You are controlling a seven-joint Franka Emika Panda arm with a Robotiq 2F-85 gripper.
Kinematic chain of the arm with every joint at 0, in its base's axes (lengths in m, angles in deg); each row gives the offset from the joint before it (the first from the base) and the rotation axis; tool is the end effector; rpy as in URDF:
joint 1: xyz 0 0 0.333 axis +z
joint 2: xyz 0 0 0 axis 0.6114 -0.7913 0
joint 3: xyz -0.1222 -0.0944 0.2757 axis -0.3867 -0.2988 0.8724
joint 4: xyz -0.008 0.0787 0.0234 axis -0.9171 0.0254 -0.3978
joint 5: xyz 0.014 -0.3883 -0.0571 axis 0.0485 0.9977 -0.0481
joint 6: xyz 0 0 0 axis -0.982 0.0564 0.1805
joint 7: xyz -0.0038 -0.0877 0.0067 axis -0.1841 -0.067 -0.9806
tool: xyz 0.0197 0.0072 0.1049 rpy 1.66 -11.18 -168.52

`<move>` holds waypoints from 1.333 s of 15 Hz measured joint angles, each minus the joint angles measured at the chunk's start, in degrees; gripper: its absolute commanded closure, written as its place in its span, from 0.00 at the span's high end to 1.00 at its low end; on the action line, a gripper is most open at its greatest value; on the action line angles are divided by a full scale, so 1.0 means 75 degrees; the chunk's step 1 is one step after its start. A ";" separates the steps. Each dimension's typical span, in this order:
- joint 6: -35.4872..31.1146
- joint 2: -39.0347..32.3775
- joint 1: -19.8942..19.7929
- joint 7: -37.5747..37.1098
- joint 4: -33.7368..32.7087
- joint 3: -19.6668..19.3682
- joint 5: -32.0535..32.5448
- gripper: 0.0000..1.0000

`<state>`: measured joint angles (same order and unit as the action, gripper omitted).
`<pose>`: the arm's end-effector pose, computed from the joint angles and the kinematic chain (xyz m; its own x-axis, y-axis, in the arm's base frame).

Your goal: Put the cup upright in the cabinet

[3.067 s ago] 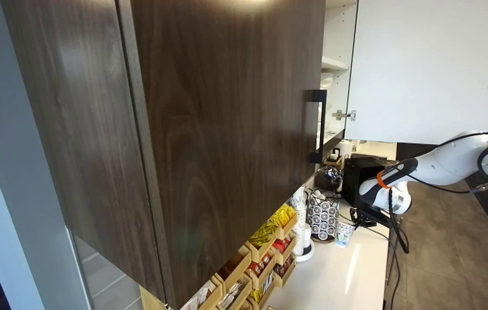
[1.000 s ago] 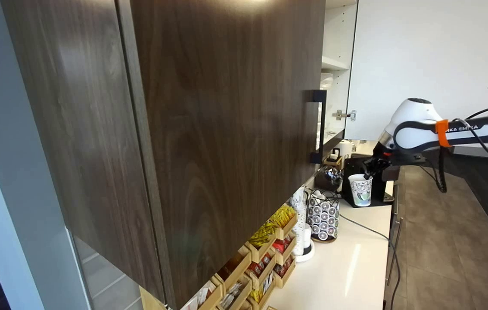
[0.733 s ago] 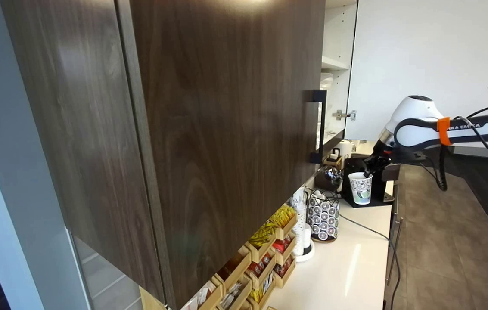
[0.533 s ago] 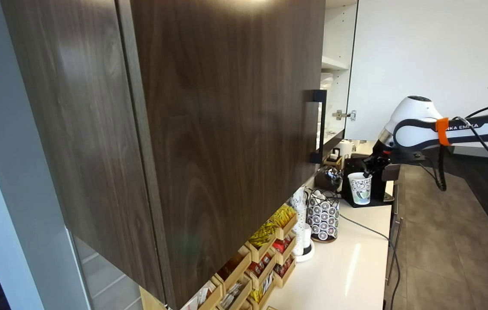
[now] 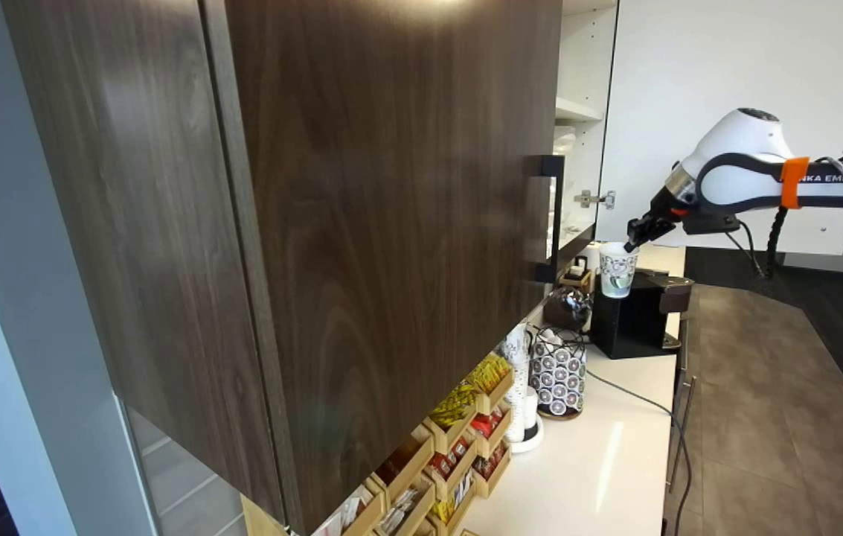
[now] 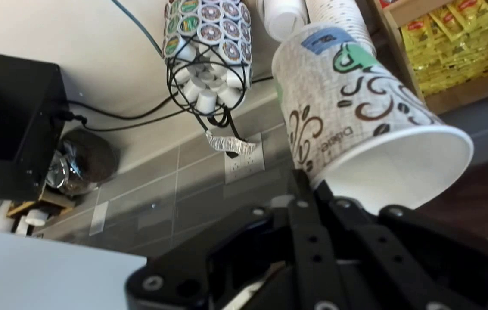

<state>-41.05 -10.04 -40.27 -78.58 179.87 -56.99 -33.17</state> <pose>0.4930 -0.0481 0.6988 0.7823 -0.1229 0.6106 -0.1284 -0.9911 -0.0351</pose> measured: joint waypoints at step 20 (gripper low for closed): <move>0.0900 -0.2521 0.0014 0.0896 -0.4427 -0.0241 -0.1633 0.01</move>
<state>-34.30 -28.95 -40.16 -71.87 146.66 -58.79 -45.42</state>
